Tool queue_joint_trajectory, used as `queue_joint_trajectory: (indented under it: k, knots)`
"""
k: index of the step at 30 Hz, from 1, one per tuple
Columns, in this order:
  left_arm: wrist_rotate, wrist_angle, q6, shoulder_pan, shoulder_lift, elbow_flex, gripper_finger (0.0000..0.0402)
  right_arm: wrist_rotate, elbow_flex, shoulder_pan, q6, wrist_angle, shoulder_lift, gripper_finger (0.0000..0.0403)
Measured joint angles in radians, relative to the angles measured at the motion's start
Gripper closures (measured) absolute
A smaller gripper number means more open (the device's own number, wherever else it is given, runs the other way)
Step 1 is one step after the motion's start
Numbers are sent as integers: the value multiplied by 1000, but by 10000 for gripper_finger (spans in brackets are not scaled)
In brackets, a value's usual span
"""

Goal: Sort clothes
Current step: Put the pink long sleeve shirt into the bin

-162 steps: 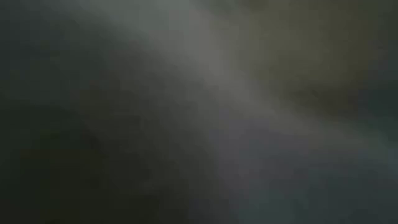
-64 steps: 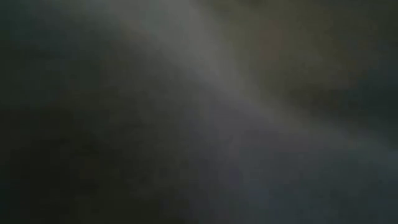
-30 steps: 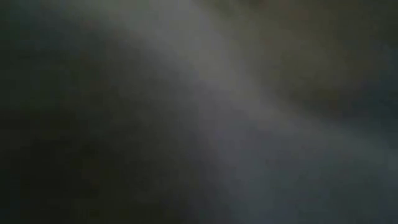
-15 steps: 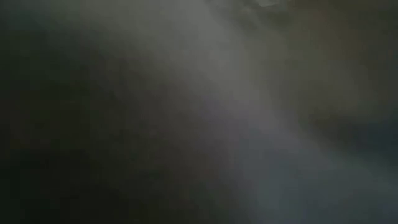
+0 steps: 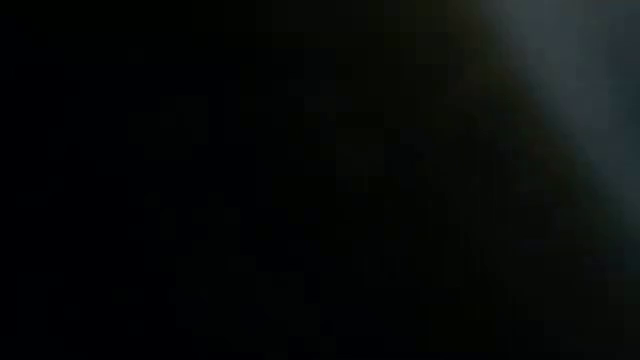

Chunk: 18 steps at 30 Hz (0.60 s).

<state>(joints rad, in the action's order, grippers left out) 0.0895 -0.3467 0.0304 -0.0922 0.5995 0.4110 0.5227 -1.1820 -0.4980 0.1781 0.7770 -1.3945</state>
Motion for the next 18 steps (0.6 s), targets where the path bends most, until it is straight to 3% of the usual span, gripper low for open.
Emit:
queue_joint_trajectory:
  k: [10,14,18]
  knots:
    - [0,0,-7,0,0,0,384,245,-266,2,-236,-20,82,381]
    - [1,-1,-6,0,0,0,384,332,-377,31,-422,-133,83,378]
    - [5,-1,-10,0,0,0,384,325,-465,108,-634,-312,84,377]
